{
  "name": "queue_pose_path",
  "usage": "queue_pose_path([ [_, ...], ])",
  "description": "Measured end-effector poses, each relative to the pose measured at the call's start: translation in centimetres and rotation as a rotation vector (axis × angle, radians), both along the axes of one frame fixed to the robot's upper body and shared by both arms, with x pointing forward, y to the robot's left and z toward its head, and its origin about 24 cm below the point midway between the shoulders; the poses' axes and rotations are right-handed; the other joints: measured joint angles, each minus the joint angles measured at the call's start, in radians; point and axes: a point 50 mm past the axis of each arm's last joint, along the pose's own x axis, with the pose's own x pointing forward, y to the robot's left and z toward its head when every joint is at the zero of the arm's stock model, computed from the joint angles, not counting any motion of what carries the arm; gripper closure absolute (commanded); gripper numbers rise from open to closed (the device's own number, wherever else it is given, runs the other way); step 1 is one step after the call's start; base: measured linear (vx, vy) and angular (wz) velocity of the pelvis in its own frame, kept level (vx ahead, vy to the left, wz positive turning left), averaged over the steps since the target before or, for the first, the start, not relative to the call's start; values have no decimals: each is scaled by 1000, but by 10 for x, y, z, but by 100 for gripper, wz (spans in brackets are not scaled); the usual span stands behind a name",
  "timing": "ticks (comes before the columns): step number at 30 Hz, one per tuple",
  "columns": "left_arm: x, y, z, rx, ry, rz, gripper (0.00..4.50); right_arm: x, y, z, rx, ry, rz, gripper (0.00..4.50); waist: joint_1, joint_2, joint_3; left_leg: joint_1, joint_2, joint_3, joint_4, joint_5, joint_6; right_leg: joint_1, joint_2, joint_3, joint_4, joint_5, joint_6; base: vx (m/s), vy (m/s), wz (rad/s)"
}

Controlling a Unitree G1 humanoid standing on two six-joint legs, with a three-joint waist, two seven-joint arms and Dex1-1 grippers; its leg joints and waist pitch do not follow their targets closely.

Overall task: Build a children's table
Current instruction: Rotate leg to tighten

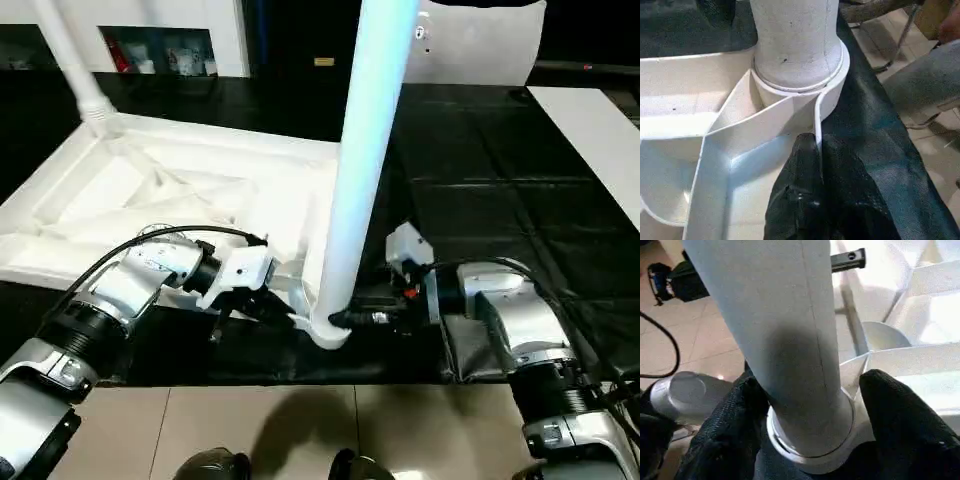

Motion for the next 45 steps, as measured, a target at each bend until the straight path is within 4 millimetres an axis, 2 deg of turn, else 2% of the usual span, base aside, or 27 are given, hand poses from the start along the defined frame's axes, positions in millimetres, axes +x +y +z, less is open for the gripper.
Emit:
queue_pose_path([
  [1,0,0,0,1,-1,-2,450,0,0,0,0,2,4,172,0,0,0,0,0,0,0,0,0,0,0,0,0,0,0,0,0,0],
  [11,-1,1,1,5,-1,-9,450,-1,3,-3,8,31,35,248,1,0,0,0,0,0,0,0,0,0,0,0,0,0,0,0,0,0],
  [23,0,0,0,-6,27,15,450,-5,6,-5,33,68,-7,254,1,0,0,1,0,0,0,0,0,1,0,0,0,0,0,0,0,0],
  [26,6,0,0,-22,39,107,450,-1,7,-6,54,70,-112,254,-1,0,0,5,0,0,0,2,-3,4,0,0,0,1,1,0,0,0],
  [29,16,-3,-2,-24,28,237,450,7,10,-9,60,63,-282,254,-20,0,0,15,0,0,0,-1,-9,13,0,-1,-2,1,1,0,0,0],
  [33,28,-19,-4,-72,19,415,450,21,12,-9,74,57,-525,254,-66,0,0,13,0,-1,-1,-1,-9,16,0,-4,-14,4,5,0,0,0],
  [36,36,-33,-3,-94,20,534,450,31,16,-6,65,28,-690,254,-85,0,0,9,0,0,-2,-1,-8,14,0,-3,-18,6,7,0,0,0],
  [38,40,-38,-2,-109,11,598,450,37,23,-5,64,13,-785,255,-91,0,0,9,0,0,-2,-2,-5,13,0,-2,-18,10,8,0,0,0],
  [42,48,-47,0,-133,-28,710,450,48,42,-2,89,-7,-991,255,-90,2,-1,6,0,0,-7,0,-2,8,2,-2,-17,8,8,0,0,0],
  [43,49,-49,0,-136,-37,716,450,49,42,-2,91,-13,-1004,221,-89,2,-1,6,0,0,-8,0,-2,8,2,-2,-16,7,6,0,0,0],
  [45,49,-50,0,-140,-51,718,450,50,44,-3,98,-21,-1023,187,-87,2,-1,6,0,0,-8,-1,-1,8,1,-2,-16,8,3,0,0,0],
])
